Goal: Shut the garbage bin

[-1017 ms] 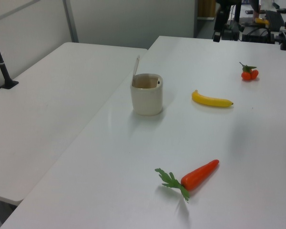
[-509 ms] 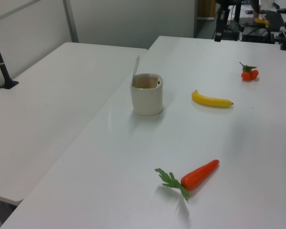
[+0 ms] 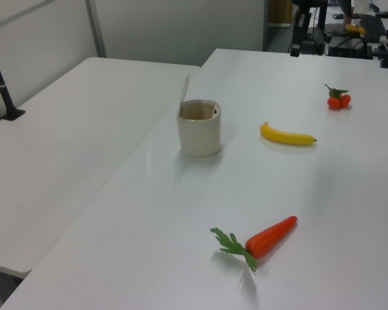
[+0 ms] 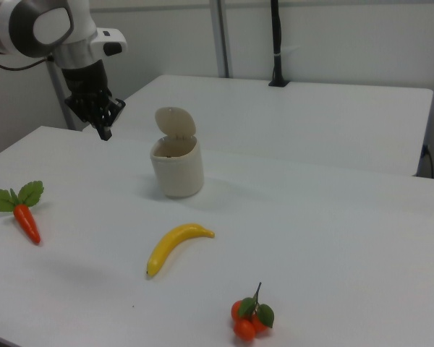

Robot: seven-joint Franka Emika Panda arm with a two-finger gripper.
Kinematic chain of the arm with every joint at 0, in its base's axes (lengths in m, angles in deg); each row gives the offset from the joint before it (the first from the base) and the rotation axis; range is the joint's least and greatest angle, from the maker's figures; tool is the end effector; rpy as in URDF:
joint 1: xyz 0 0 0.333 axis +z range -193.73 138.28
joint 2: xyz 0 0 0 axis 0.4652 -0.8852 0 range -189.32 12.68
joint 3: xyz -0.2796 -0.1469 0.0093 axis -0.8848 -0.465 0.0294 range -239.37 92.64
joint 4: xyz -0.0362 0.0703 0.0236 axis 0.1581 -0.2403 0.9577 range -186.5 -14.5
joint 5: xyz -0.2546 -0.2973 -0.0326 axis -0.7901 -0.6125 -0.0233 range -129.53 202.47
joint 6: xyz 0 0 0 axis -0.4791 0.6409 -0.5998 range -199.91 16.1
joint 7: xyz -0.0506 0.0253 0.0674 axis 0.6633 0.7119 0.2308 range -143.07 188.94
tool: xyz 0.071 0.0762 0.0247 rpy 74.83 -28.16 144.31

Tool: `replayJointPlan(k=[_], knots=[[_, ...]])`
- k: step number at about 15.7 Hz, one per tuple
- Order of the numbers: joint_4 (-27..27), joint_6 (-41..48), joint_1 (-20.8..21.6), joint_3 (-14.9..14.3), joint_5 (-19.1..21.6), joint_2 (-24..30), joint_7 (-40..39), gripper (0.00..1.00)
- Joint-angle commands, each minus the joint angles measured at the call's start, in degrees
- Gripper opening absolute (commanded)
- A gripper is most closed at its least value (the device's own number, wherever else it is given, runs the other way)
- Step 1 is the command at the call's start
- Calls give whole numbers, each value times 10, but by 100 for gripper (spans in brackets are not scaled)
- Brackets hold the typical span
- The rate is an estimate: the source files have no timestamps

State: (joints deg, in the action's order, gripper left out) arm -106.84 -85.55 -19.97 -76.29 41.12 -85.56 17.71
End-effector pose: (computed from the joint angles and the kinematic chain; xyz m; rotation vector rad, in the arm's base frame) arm 0.5537 0.0535 0.6158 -3.0427 -0.2521 -0.1885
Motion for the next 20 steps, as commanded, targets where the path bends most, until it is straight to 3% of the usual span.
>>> replayJointPlan(k=[1, 9, 20], knots=[[-15, -17, 1, -7, 29, 7, -13, 6], [-11, -65, 3, -7, 33, -7, -8, 0], [-4, -299, 15, -1, 34, -69, 56, 0]])
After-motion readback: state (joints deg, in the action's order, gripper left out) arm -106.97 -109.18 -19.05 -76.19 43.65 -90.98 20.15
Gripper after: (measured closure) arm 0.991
